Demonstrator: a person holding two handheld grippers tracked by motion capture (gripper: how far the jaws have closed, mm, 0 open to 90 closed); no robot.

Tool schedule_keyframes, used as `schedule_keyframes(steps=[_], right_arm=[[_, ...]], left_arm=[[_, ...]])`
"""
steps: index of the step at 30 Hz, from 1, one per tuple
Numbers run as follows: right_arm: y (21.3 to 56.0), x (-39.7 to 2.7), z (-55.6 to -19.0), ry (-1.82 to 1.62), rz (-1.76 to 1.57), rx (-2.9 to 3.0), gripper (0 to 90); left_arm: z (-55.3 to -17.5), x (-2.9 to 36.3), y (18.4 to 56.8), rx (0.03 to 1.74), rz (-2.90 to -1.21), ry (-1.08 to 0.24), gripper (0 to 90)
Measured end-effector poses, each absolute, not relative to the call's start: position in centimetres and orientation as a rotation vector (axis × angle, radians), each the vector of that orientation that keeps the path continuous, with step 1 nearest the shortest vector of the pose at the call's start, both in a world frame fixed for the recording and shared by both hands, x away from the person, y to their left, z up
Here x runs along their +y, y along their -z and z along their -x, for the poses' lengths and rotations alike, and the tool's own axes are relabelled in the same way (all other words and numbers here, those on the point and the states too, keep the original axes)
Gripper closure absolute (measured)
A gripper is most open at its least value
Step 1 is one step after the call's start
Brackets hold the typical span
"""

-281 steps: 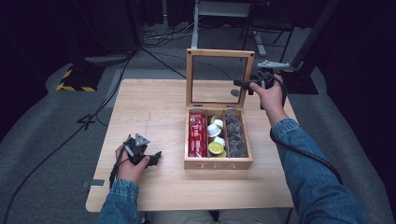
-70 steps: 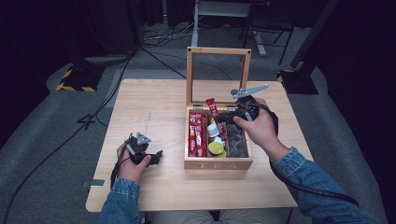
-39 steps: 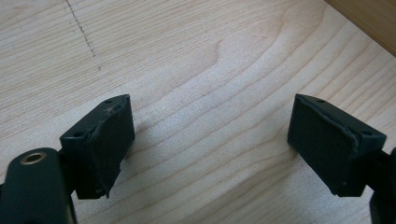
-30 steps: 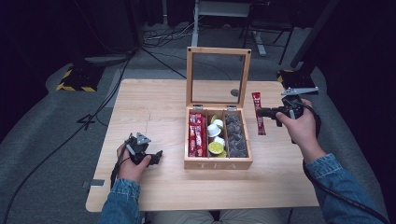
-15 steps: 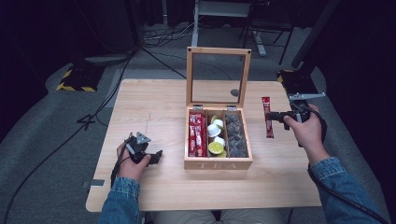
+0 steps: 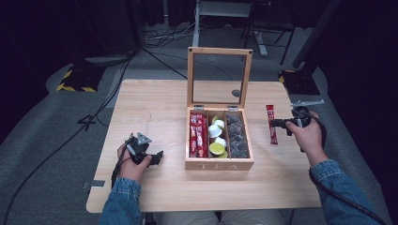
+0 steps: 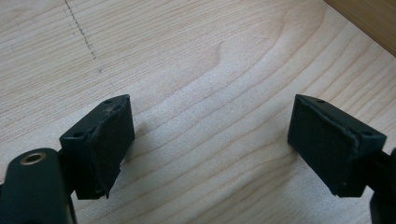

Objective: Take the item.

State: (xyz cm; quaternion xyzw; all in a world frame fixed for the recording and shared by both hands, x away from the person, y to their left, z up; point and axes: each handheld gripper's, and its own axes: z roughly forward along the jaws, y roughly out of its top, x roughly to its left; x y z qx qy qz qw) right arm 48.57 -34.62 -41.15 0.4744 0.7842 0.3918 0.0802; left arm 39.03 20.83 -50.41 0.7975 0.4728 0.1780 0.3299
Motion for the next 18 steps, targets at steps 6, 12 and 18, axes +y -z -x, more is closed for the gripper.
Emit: schedule_keyframes(steps=[6,12,18], right_arm=[[42.0,-34.9,-48.6,-1.139,-1.475,2.364,85.3],[42.8,-34.9,-48.6,-1.117,-1.533,2.387,85.3],[43.8,-35.0,-48.7,-1.102,-1.592,2.394,85.0]], left_arm=[[-39.0,20.8,50.4,1.237,-2.086,-0.466,15.0],[-39.1,20.8,50.4,1.239,-2.089,-0.463,15.0],[-39.1,20.8,50.4,1.24,-2.085,-0.466,15.0]])
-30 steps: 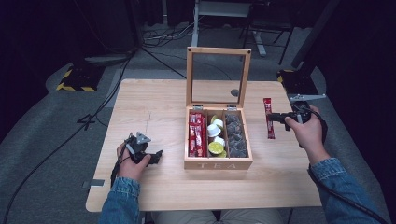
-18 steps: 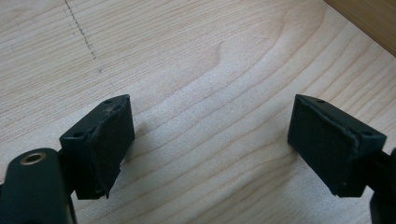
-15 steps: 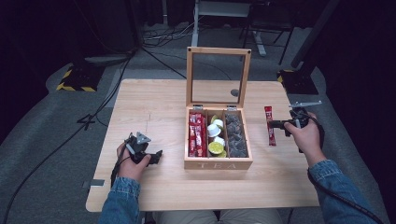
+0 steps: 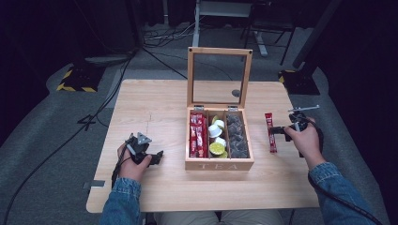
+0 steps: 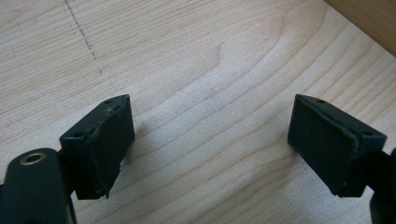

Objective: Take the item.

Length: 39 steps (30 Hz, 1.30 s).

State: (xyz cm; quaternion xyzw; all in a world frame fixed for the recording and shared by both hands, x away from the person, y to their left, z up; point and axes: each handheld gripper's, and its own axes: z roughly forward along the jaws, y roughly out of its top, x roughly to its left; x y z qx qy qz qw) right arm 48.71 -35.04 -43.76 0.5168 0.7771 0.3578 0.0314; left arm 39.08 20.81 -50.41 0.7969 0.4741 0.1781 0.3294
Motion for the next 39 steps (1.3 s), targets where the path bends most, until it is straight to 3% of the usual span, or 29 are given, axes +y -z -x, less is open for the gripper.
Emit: schedule_keyframes(steps=[14,19,25,39], right_arm=[[45.1,-35.1,-48.9,-1.089,-1.685,2.34,83.4],[45.5,-35.3,-48.8,-1.093,-1.689,2.317,66.6],[44.7,-35.6,-48.4,-1.119,-1.612,2.261,53.6],[40.3,-35.0,-47.0,-1.282,-1.287,2.189,40.2]], left_arm=[[-39.1,20.8,50.4,1.243,-2.084,-0.467,15.0],[-39.1,20.8,50.4,1.245,-2.083,-0.466,15.0],[-39.2,20.8,50.4,1.246,-2.083,-0.469,15.0],[-39.8,20.4,50.4,1.242,-2.09,-0.463,13.2]])
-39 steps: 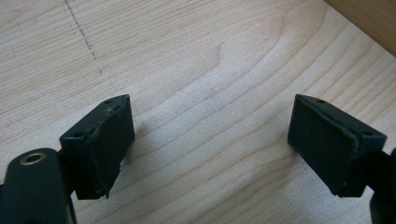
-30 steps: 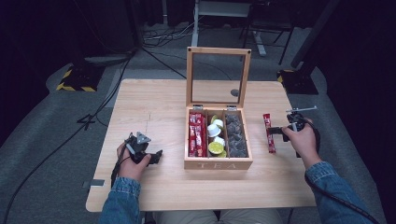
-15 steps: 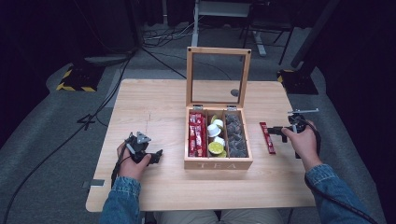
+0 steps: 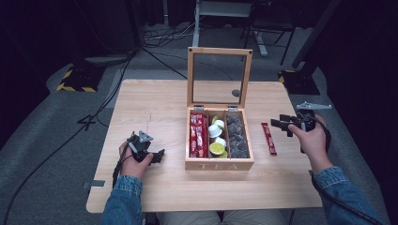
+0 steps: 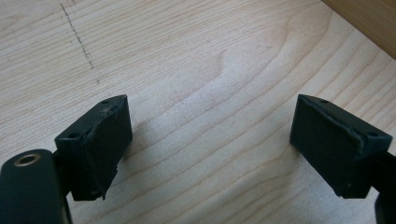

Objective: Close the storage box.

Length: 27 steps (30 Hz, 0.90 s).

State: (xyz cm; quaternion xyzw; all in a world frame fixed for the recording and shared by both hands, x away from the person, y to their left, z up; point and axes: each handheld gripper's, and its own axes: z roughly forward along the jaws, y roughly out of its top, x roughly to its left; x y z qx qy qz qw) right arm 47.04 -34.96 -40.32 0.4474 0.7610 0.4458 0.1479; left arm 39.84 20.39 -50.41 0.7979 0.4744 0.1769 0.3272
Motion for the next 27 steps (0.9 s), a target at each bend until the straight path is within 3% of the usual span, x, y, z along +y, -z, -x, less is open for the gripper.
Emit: schedule_keyframes(steps=[13,27], right_arm=[[36.7,-33.7,-47.3,-1.372,-1.146,2.142,39.2],[33.6,-31.4,-50.4,-1.394,-1.077,2.146,39.0]], left_arm=[[-39.9,20.3,50.4,1.246,-2.086,-0.465,13.1],[-40.0,20.3,50.4,1.258,-2.082,-0.474,13.3]])
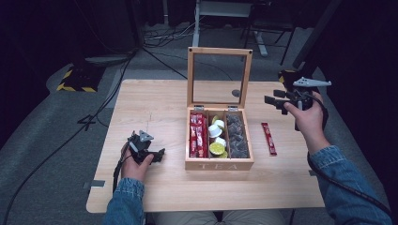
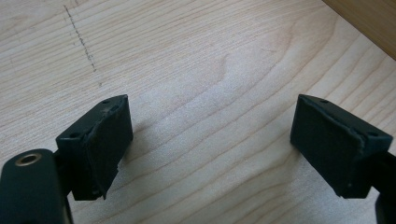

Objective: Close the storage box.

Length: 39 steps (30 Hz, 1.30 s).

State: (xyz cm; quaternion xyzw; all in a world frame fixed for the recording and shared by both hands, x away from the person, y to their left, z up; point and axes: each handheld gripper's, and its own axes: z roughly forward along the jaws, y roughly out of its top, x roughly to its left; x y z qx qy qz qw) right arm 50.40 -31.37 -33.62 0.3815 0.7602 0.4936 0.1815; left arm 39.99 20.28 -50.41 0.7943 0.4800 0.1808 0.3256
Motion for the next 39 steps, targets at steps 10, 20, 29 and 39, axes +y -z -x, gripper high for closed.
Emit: schedule_keyframes(steps=[10,20,29,39], right_arm=[[31.9,-29.0,-54.2,-1.444,-1.042,2.148,38.8],[31.0,-26.5,-57.5,-1.454,-1.008,2.165,37.1],[31.3,-26.3,-61.4,-1.409,-1.055,2.145,36.7],[32.2,-25.8,-63.5,-1.401,-1.047,2.173,37.7]], left_arm=[[-40.0,20.3,50.4,1.258,-2.082,-0.474,13.3],[-39.9,20.3,50.4,1.261,-2.081,-0.474,13.3],[-39.9,20.3,50.4,1.266,-2.079,-0.479,13.2],[-39.8,20.2,50.4,1.277,-2.073,-0.478,13.2]])
